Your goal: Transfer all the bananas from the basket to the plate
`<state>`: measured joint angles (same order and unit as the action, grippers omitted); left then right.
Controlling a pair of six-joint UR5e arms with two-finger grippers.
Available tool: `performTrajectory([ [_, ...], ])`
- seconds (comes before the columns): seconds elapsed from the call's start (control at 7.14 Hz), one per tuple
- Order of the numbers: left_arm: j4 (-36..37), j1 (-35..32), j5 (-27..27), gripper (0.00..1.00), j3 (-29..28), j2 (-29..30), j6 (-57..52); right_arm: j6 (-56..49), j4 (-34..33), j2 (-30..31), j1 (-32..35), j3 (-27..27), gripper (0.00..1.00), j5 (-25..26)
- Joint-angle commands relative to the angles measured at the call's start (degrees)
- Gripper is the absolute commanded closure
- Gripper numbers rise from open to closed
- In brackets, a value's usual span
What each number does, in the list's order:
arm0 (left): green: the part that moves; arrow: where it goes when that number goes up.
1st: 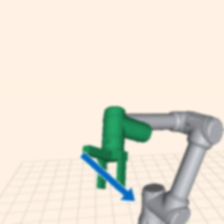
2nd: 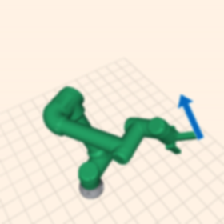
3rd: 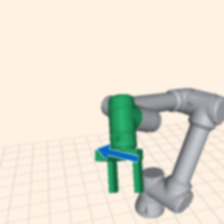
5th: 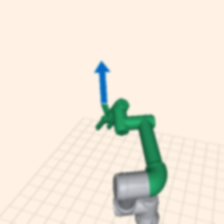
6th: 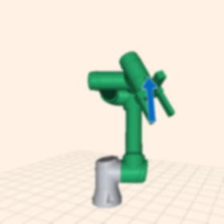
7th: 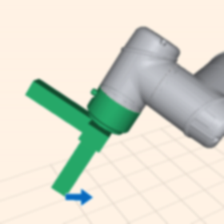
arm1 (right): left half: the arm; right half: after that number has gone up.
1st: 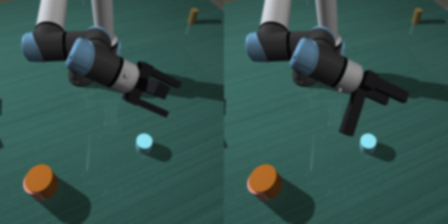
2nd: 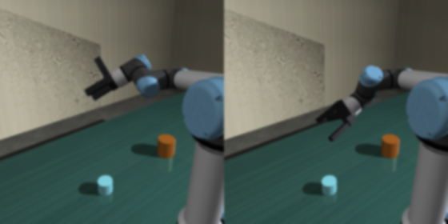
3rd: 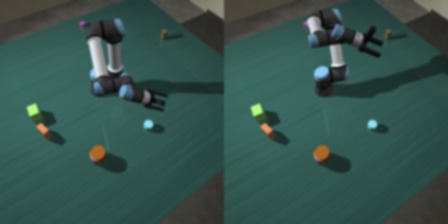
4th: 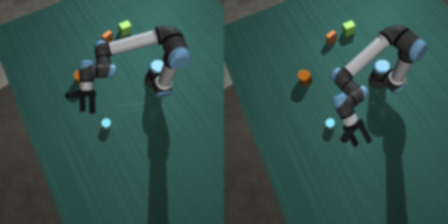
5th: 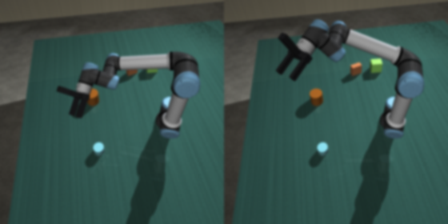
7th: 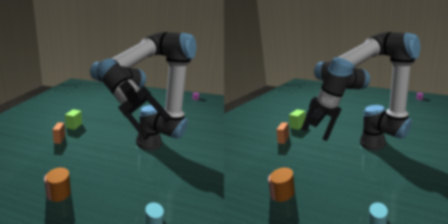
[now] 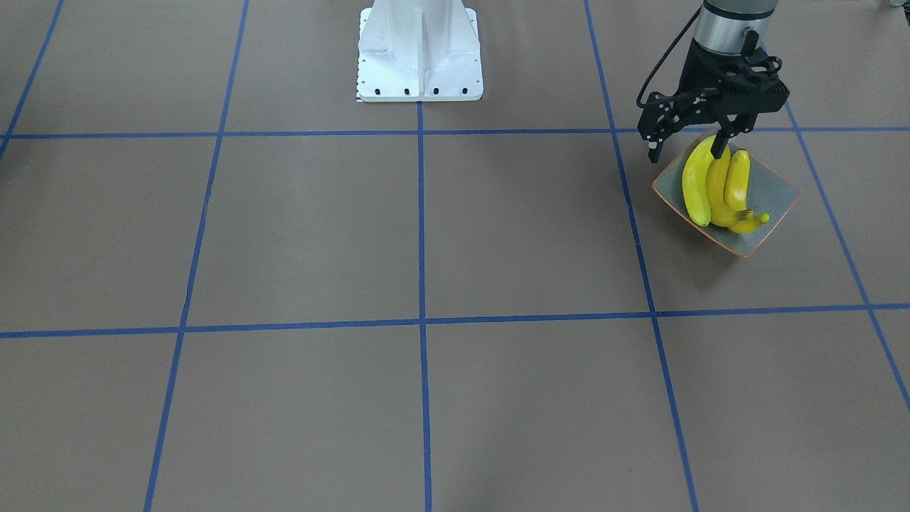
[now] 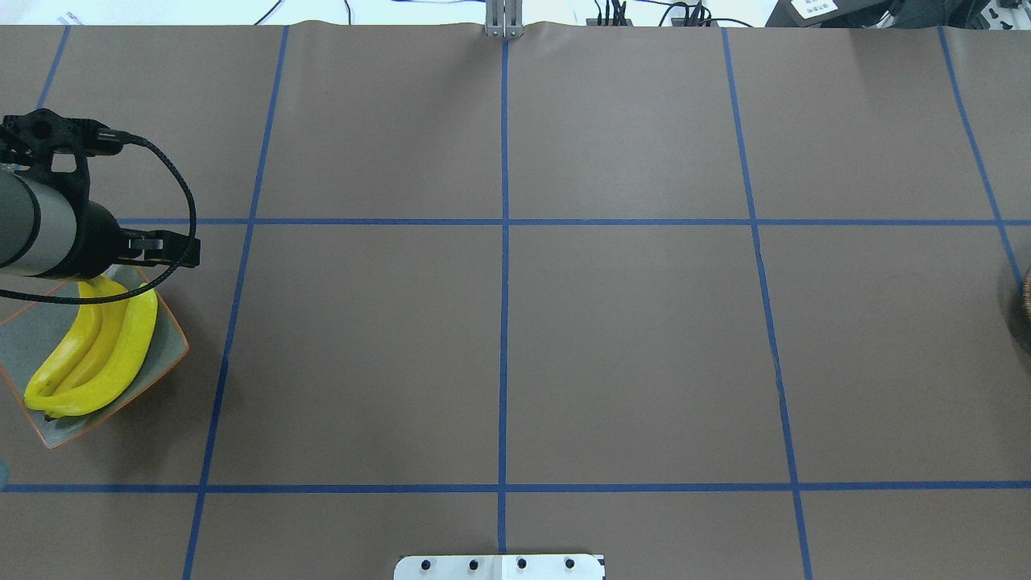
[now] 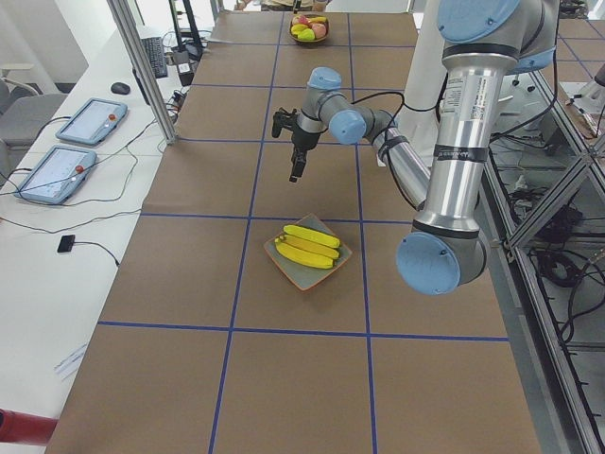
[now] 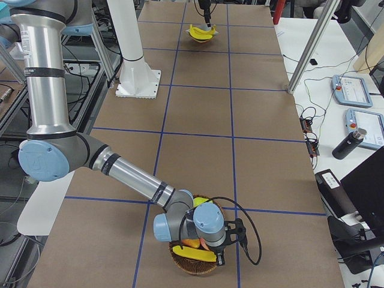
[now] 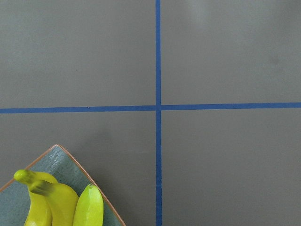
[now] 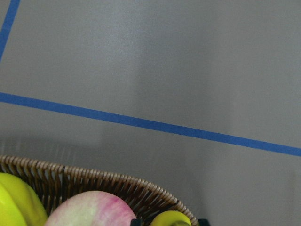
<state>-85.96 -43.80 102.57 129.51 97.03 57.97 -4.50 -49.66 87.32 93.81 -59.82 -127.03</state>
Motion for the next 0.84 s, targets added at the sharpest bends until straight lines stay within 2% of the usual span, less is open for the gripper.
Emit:
performTrajectory([
  [0.0,0.0,0.03,0.0,0.0,-0.05,0.0,0.03,0.01,0.01,-0.31,-0.03,-0.03,0.51,0.02],
  [0.14,0.0,0.03,0.0,0.0,-0.05,0.0,0.03,-0.07,0.01,-0.31,-0.03,0.05,0.52,0.2],
  [0.28,0.0,0.03,0.0,0.0,-0.05,0.0,0.03,-0.07,0.01,-0.31,-0.03,0.23,0.6,0.2],
  [0.42,0.0,0.03,0.0,0.0,-0.05,0.0,0.03,-0.25,0.09,-0.05,0.06,0.14,1.0,0.29],
  [0.7,0.0,0.03,0.0,0.0,-0.14,0.0,0.03,-0.51,0.27,0.22,0.06,-0.65,1.0,0.46],
])
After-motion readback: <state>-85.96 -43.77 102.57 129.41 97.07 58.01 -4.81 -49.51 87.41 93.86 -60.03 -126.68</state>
